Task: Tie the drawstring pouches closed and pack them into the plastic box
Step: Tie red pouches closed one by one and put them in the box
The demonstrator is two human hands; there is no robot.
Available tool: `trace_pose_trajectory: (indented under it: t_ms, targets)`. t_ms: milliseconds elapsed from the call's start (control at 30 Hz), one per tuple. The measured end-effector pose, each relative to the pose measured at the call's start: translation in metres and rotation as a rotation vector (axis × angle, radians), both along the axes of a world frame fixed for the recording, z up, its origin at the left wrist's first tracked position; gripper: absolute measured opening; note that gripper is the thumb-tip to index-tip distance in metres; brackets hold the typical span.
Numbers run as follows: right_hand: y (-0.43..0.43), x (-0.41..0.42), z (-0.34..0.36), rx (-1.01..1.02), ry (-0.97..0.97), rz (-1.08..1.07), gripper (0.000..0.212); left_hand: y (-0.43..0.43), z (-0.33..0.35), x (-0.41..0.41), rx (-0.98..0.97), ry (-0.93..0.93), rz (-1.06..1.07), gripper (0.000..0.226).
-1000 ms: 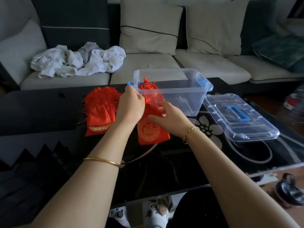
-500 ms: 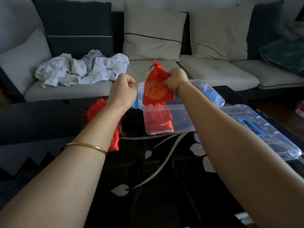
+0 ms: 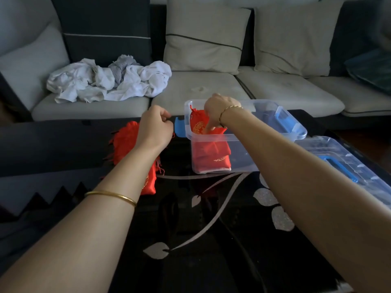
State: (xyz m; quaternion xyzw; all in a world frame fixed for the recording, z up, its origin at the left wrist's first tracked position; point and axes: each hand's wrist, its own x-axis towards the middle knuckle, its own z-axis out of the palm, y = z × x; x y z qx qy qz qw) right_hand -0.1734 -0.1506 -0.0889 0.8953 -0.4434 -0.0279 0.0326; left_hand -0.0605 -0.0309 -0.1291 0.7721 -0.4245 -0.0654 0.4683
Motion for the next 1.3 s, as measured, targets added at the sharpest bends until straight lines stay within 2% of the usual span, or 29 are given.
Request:
trace_pose_trajectory:
  t_ms: [100,167,267,367,433,567,633,700,767,900,1000,1167,1300]
  targets:
    - [0.0,0.01,0.003,0.19,0.063,0.043,0.039,0.005,-0.003,0.005,0.001,0.025,-0.002,0.027]
    - [-0.005,0.015,-0.003,0.366,0.05,0.013,0.038,0.008,-0.005,0.008,-0.001,0.03,0.0,0.026]
    - [-0.004,0.02,-0.009,0.507,0.069,-0.038,0.039,0.016,-0.009,0.016,0.013,0.038,0.032,0.026]
    - [-0.008,0.018,-0.004,0.675,-0.035,-0.107,0.044,0.028,-0.017,0.029,0.068,0.016,0.1,0.029]
    - [-0.006,0.012,0.008,0.664,-0.208,-0.139,0.045,0.034,-0.025,0.038,0.128,0.0,0.172,0.035]
    - [0.03,0.003,0.028,0.452,-0.605,-0.075,0.039,0.051,-0.038,0.042,0.361,0.023,0.346,0.045]
    - [0.064,0.004,0.026,0.542,-0.736,0.005,0.034,0.06,-0.045,0.042,0.426,0.025,0.385,0.048]
    - [0.096,0.011,0.01,0.726,-0.745,0.073,0.028,0.065,-0.052,0.045,0.456,0.04,0.39,0.048]
    - [0.115,0.028,-0.019,0.81,-0.679,0.074,0.028,0.07,-0.058,0.049,0.46,0.083,0.369,0.047]
    - [0.122,0.063,-0.081,0.71,-0.578,0.041,0.025,0.073,-0.071,0.06,0.352,0.198,0.281,0.038]
    - [0.126,0.074,-0.104,0.702,-0.587,0.044,0.037,0.073,-0.071,0.061,0.312,0.228,0.267,0.037]
    - [0.121,0.078,-0.119,0.723,-0.697,-0.004,0.044,0.07,-0.074,0.061,0.333,0.268,0.22,0.031]
    - [0.123,0.08,-0.124,0.759,-0.791,-0.049,0.047,0.072,-0.074,0.06,0.41,0.232,0.25,0.039]
